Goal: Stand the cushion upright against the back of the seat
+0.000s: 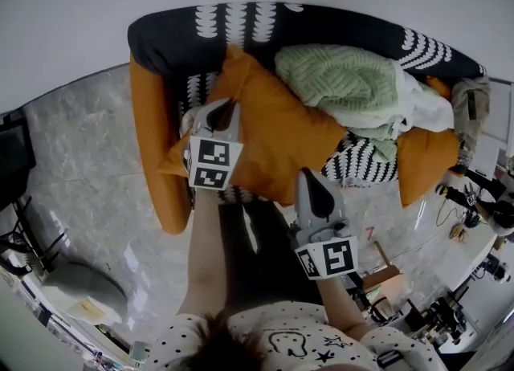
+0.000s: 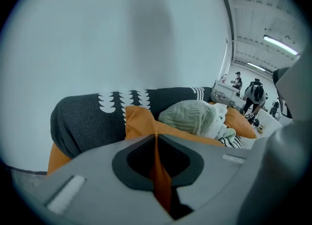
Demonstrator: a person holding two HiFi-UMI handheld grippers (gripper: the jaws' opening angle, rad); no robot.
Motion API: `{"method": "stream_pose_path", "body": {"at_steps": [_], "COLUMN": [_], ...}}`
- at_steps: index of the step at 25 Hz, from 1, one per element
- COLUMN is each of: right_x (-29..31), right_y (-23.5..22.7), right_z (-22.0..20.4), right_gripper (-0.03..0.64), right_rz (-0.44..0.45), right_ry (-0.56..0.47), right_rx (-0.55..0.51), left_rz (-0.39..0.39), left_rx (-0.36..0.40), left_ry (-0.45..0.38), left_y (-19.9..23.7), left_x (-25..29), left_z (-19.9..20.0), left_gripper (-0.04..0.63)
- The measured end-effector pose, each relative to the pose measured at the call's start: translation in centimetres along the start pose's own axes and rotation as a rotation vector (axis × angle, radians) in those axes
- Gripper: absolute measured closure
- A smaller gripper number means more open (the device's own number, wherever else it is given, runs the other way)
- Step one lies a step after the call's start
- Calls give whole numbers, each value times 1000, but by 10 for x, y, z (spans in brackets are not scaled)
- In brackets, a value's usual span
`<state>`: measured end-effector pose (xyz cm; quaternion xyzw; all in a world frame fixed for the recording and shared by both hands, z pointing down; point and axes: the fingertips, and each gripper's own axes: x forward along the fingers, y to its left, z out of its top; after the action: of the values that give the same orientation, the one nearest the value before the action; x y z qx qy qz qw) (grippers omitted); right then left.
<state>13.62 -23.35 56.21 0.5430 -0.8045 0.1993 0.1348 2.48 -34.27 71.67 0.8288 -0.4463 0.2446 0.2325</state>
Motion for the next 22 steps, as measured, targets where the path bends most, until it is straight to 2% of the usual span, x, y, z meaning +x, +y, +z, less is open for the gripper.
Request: {"method": "stream_pose_path", "body": {"at_steps": [10,22], "right_x": [-9,-20], "right_y": [-3,11], "right_z": [12,50], "right_gripper": [621,621], "right_rz": [-7,21], "right_ry": [-36,-114], "right_rx": [-8,-21], "left_rz": [-22,-30], "left_rx": [19,232], "left_ry": [-72,-142], "left_y": [-9,1], "left_x": [-30,-72], "left_z": [35,118], "left_gripper": [584,584]}}
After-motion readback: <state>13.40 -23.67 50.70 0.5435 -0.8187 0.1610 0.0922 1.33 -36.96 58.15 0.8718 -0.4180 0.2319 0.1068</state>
